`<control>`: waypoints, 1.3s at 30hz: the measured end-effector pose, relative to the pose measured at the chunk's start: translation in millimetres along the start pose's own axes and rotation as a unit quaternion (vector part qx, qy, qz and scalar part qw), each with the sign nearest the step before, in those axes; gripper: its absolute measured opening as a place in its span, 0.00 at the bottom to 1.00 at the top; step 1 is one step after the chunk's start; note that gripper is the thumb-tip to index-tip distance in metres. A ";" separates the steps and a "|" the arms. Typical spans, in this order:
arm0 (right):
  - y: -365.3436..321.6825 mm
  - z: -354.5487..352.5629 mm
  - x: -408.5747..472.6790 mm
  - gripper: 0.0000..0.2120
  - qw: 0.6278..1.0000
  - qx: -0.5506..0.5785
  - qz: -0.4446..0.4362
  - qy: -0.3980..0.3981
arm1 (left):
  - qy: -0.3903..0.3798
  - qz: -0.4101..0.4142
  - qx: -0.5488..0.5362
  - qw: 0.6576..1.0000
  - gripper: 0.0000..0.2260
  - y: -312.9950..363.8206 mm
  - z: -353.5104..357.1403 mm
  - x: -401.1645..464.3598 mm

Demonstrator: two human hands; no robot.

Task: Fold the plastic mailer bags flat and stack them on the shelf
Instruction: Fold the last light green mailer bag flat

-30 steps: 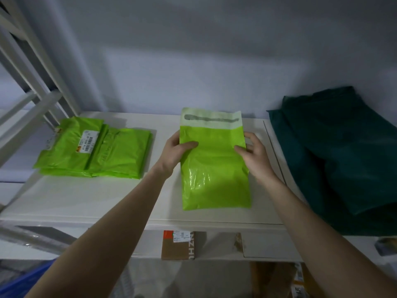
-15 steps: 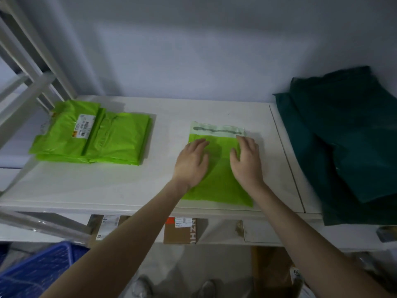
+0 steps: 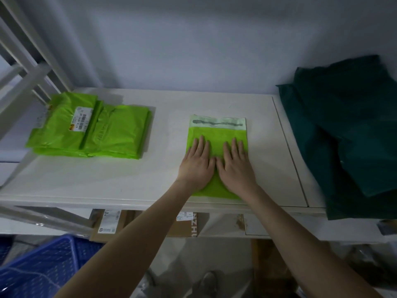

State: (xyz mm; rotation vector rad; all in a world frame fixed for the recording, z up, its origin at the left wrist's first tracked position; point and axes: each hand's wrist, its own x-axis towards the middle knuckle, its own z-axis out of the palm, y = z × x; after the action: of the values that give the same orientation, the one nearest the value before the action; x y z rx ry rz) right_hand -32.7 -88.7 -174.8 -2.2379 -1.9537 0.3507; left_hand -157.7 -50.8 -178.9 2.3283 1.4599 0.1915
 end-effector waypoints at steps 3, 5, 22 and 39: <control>0.0 -3.1 1.7 0.30 1.000 0.009 0.010 -0.019 | -0.002 -0.008 -0.027 1.000 0.26 2.8 -3.1 0.4; 3.1 -8.1 4.2 0.32 0.998 0.061 0.011 -0.028 | 0.002 -0.024 -0.094 0.995 0.28 3.3 -10.9 1.2; 21.0 -14.8 70.8 0.30 0.996 -0.034 -0.075 -0.045 | 0.015 0.084 0.068 0.994 0.24 -23.8 -14.4 67.9; 25.0 -5.7 68.3 0.31 0.996 -0.066 0.057 -0.005 | 0.022 -0.041 0.081 0.996 0.35 -23.0 -13.9 66.4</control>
State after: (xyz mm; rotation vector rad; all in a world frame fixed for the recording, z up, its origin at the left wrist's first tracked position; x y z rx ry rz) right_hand 1.2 -24.4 -181.2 -2.4403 -1.9116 0.2526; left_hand -151.4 20.5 -181.0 2.3971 1.6451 0.1051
